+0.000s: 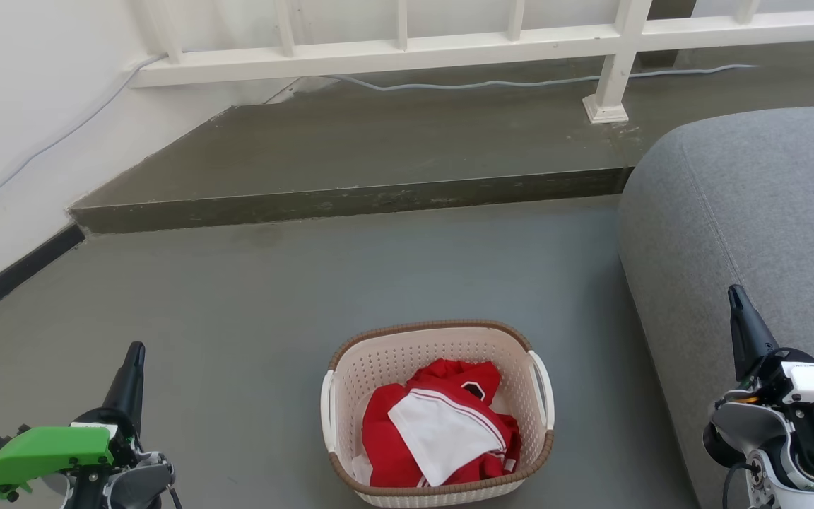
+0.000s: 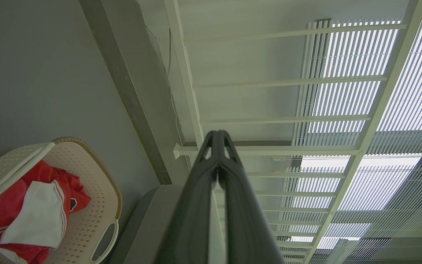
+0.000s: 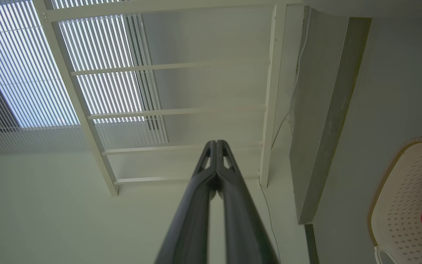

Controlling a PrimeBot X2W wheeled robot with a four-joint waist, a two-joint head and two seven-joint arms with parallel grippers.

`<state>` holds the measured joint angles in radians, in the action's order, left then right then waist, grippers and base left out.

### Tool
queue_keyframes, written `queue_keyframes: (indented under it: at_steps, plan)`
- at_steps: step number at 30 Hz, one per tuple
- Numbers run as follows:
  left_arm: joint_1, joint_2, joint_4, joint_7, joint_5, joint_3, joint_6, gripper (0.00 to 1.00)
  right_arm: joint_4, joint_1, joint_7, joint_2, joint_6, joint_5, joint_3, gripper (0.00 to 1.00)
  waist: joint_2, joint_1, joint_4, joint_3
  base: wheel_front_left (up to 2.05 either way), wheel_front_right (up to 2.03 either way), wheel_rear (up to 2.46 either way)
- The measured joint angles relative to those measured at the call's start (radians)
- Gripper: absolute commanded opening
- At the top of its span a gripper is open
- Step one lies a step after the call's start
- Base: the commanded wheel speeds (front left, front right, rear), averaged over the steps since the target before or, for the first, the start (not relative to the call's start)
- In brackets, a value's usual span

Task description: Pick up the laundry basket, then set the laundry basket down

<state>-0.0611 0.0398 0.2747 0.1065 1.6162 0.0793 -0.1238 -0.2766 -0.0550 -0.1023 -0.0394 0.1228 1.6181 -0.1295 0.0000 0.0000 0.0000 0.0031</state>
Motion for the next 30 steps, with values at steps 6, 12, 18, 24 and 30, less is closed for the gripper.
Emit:
queue_keyframes:
  at_steps: [6,12,18,24,30]
  plan:
    - [0.0,0.0,0.0,0.0,0.0,0.0,0.0,0.0,0.0,0.0,0.0,0.0,0.0,0.0,0.0,0.0,0.0,0.0,0.0,0.0,0.0,0.0,0.0]
    - [0.0,0.0,0.0,0.0,0.0,0.0,0.0,0.0,0.0,0.0,0.0,0.0,0.0,0.0,0.0,0.0,0.0,0.0,0.0,0.0,0.0,0.0,0.0]
    - [0.0,0.0,0.0,0.0,0.0,0.0,0.0,0.0,0.0,0.0,0.0,0.0,0.0,0.0,0.0,0.0,0.0,0.0,0.0,0.0,0.0,0.0,0.0]
    - [0.0,0.0,0.0,0.003,0.0,0.0,0.0,0.0,0.0,0.0,0.0,0.0,0.0,0.0,0.0,0.0,0.0,0.0,0.0,0.0,0.0,0.0,0.0]
    - [0.0,0.0,0.0,0.003,0.0,0.0,0.0,0.0,0.0,0.0,0.0,0.0,0.0,0.0,0.0,0.0,0.0,0.0,0.0,0.0,0.0,0.0,0.0]
